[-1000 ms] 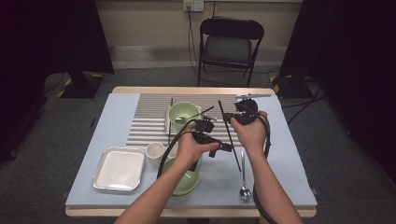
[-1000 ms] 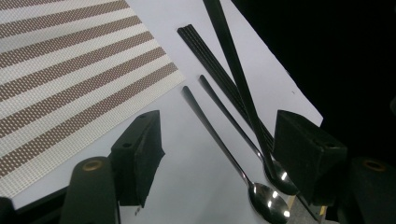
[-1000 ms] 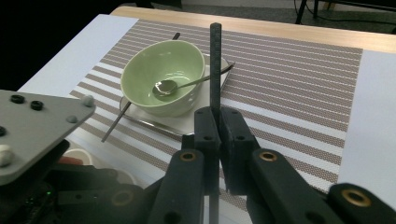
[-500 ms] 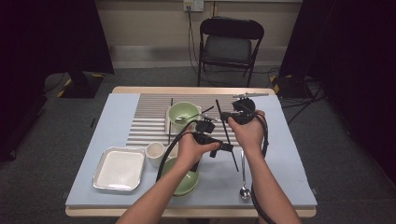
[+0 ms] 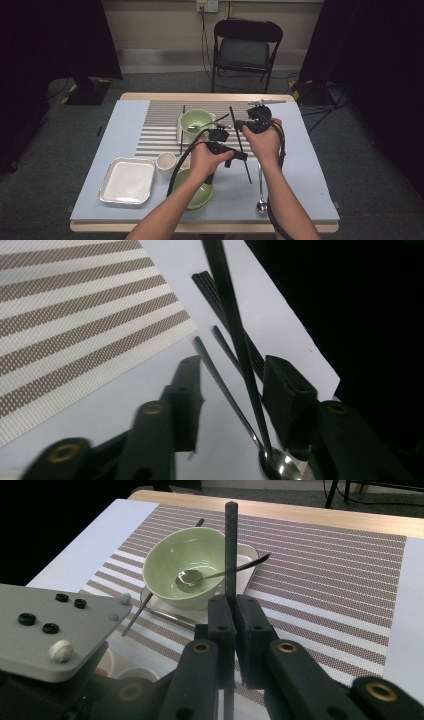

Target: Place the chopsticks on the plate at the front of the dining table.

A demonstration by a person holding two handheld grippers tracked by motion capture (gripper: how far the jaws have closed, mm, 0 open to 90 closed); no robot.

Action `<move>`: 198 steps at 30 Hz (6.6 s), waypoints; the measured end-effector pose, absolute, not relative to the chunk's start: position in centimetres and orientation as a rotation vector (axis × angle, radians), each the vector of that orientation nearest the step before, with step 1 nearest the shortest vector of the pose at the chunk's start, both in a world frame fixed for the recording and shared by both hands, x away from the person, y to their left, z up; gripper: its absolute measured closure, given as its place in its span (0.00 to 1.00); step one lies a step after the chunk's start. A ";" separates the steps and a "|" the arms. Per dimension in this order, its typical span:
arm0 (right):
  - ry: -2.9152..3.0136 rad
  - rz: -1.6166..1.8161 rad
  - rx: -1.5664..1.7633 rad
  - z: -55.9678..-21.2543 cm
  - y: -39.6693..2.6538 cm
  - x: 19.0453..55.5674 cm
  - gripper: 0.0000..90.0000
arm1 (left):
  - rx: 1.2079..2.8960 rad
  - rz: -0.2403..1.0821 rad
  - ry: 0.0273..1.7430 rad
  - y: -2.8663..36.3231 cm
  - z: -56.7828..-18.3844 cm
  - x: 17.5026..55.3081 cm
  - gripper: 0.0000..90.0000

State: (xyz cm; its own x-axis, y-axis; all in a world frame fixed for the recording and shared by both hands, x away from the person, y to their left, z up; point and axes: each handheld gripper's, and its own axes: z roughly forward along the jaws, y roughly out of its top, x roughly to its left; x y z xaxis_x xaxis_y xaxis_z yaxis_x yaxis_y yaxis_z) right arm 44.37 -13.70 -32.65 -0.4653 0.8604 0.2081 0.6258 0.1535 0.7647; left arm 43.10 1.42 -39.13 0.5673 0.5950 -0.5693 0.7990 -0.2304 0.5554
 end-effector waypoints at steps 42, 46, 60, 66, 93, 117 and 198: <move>2.150 1.215 1.332 -32.3 -13.9 44.3 0.83 | 1.762 -0.444 1.310 1.9 -38.2 42.9 0.96; 2.145 1.197 1.331 -32.5 -14.4 44.4 0.79 | 1.775 -0.442 1.312 1.9 -38.2 42.9 0.96; 2.129 1.188 1.325 -33.3 -15.3 44.5 0.68 | 1.813 -0.438 1.303 2.3 -38.0 43.0 0.96; 2.127 1.182 1.332 -33.6 -15.6 44.6 0.68 | 1.819 -0.442 1.303 2.4 -37.9 43.1 0.96; 2.111 1.199 1.349 -34.5 -16.5 44.7 0.54 | 1.857 -0.424 1.311 2.7 -37.5 43.2 0.96; 2.078 1.155 1.371 -35.6 -18.5 44.6 0.30 | 1.847 -0.363 1.362 4.9 -36.9 43.6 0.96; 2.096 1.122 1.433 -40.1 -22.2 44.4 0.17 | 1.740 -0.262 1.498 13.8 -35.3 44.0 0.96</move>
